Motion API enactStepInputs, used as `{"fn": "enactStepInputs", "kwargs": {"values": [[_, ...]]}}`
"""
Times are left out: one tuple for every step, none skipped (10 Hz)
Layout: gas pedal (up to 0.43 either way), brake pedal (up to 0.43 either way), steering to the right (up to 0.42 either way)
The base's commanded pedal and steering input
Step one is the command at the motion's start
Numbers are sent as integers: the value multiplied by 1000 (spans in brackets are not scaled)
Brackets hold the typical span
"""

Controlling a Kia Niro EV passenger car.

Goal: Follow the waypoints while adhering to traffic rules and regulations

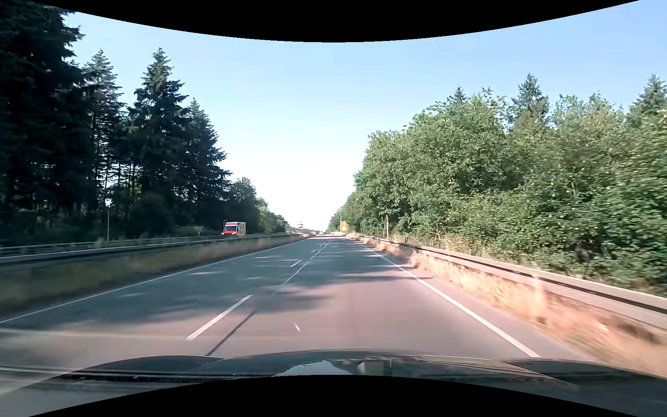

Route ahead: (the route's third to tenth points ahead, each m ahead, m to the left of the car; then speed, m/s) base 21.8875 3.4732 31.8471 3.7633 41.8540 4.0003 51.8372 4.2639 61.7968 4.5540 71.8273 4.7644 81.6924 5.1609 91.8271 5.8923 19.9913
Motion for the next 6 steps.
{"fn": "enactStepInputs", "kwargs": {"values": [[189, 0, -3], [189, 0, -3], [189, 0, -4], [189, 0, -4], [197, 0, -4], [197, 0, -4]]}}
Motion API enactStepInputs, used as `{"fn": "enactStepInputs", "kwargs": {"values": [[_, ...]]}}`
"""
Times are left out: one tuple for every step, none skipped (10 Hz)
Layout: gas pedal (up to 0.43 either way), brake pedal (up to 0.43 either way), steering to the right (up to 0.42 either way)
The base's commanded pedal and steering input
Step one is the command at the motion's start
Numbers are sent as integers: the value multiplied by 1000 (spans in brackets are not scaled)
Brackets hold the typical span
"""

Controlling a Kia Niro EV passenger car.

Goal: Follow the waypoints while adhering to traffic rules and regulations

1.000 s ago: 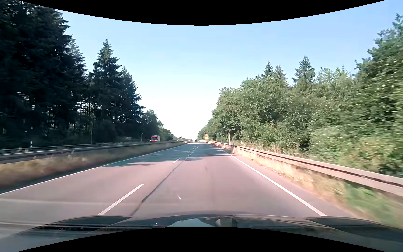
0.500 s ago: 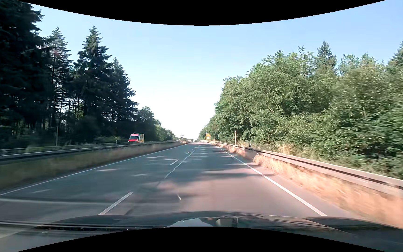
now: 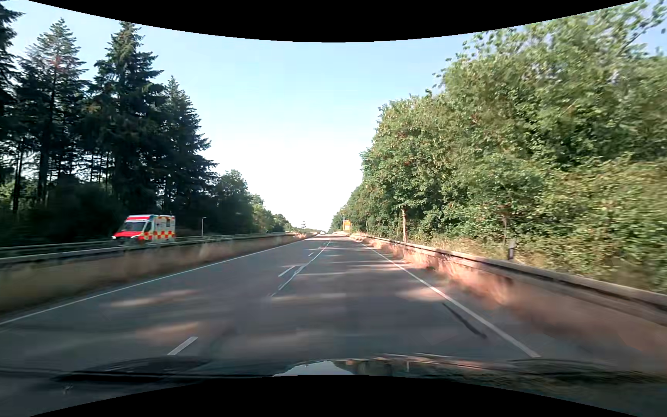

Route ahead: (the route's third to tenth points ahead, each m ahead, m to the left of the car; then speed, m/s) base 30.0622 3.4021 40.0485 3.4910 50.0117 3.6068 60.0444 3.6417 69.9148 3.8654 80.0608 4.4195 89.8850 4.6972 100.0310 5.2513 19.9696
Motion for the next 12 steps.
{"fn": "enactStepInputs", "kwargs": {"values": [[197, 0, -4], [197, 0, -4], [197, 0, -4], [197, 0, -4], [197, 0, -4], [209, 0, -4], [209, 0, -3], [209, 0, -3], [209, 0, -3], [220, 0, -3], [220, 0, -3], [220, 0, -3]]}}
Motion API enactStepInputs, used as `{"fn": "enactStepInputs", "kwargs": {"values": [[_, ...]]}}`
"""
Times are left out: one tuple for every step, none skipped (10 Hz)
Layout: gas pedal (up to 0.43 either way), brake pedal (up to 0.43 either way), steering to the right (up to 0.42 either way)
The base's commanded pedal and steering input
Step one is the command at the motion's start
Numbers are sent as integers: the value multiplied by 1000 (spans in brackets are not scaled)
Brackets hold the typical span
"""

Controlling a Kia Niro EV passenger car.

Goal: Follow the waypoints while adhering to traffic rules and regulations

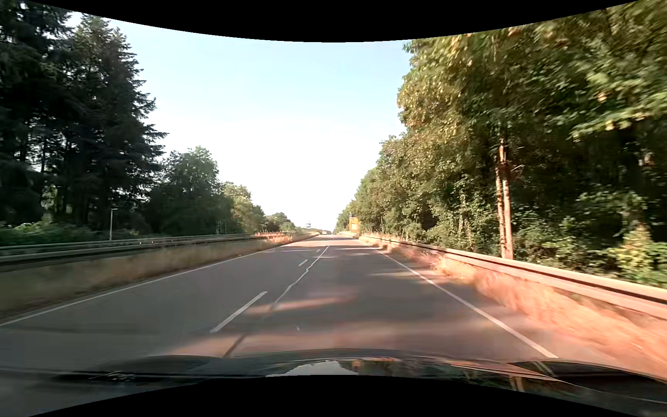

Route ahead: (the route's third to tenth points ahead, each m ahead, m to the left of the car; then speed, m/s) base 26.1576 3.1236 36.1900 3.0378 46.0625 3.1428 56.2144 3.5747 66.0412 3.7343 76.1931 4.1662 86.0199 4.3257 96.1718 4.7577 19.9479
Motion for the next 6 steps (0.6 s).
{"fn": "enactStepInputs", "kwargs": {"values": [[220, 0, -2], [220, 0, -3], [220, 0, -3], [220, 0, -3], [220, 0, -3], [220, 0, -3]]}}
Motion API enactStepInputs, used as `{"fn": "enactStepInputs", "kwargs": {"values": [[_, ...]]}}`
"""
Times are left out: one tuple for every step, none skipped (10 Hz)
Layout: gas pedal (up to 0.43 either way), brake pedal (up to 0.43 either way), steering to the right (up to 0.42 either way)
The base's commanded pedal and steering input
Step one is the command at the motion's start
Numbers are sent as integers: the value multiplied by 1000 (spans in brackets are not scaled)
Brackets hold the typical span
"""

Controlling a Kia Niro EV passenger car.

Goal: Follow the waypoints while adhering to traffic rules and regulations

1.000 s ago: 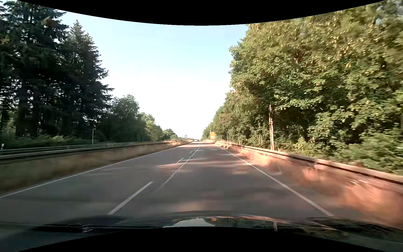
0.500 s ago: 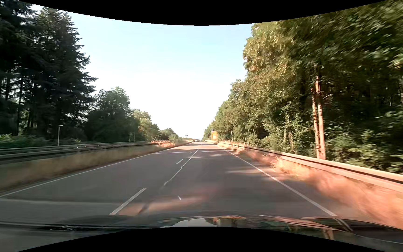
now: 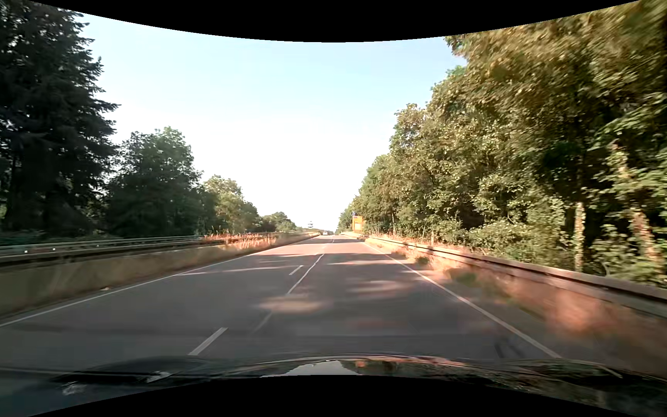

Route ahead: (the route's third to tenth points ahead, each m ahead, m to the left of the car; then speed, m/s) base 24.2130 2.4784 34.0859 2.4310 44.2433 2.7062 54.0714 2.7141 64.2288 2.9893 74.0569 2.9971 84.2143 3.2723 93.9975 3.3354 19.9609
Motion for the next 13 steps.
{"fn": "enactStepInputs", "kwargs": {"values": [[220, 0, -3], [220, 0, -2], [220, 0, -1], [220, 0, 0], [220, 0, 0], [220, 0, 0], [220, 0, 0], [220, 0, 0], [220, 0, -1], [220, 0, -1], [220, 0, -1], [220, 0, -1], [220, 0, -1]]}}
